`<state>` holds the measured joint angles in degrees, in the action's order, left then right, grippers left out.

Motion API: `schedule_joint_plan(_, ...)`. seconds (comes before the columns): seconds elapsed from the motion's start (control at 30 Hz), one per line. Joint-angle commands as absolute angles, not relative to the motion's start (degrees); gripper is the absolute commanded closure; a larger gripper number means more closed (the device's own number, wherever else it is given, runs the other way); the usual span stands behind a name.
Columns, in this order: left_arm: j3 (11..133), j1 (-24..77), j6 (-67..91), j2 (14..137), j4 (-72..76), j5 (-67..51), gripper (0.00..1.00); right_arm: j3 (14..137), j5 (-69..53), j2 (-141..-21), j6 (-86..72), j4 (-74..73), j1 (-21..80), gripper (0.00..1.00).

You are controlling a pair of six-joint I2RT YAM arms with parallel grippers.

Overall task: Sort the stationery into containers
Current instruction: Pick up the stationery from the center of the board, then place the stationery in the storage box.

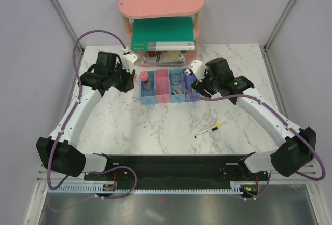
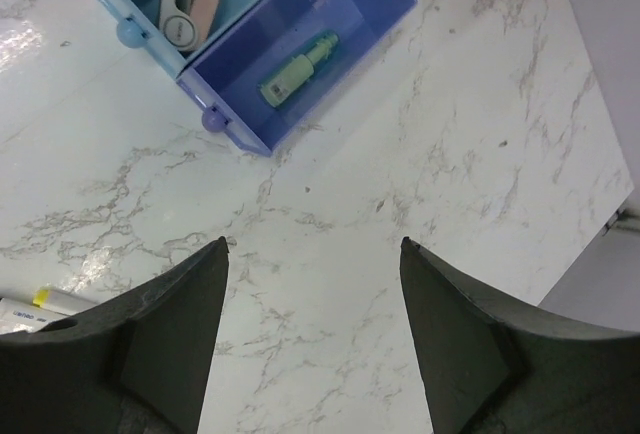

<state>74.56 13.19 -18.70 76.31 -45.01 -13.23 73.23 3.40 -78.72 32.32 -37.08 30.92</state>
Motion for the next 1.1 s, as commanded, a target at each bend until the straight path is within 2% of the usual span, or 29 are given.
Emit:
schedule_joint_plan(0.0,82.16,17.92,-20.22,79.09,-44.21,-20.57,0.98,70.75,2.12,-76.64,23.74,-33.06,24.55,0.23)
schedule_joint_plan(0.27,98.32,31.02,-17.23,96.99,-42.1,-17.23,0.98,70.32,0.18,-78.57,17.76,-30.32,10.39,0.23)
schedule_joint_plan(0.6,120.31,36.91,-16.35,118.29,-41.48,-16.7,0.98,64.16,-1.67,-75.24,17.93,-25.85,5.19,0.22)
schedule_joint_plan(1.07,123.49,38.5,-8.8,132.97,-40.52,-22.84,0.98,59.77,-2.99,-71.63,17.66,-23.91,4.75,0.23)
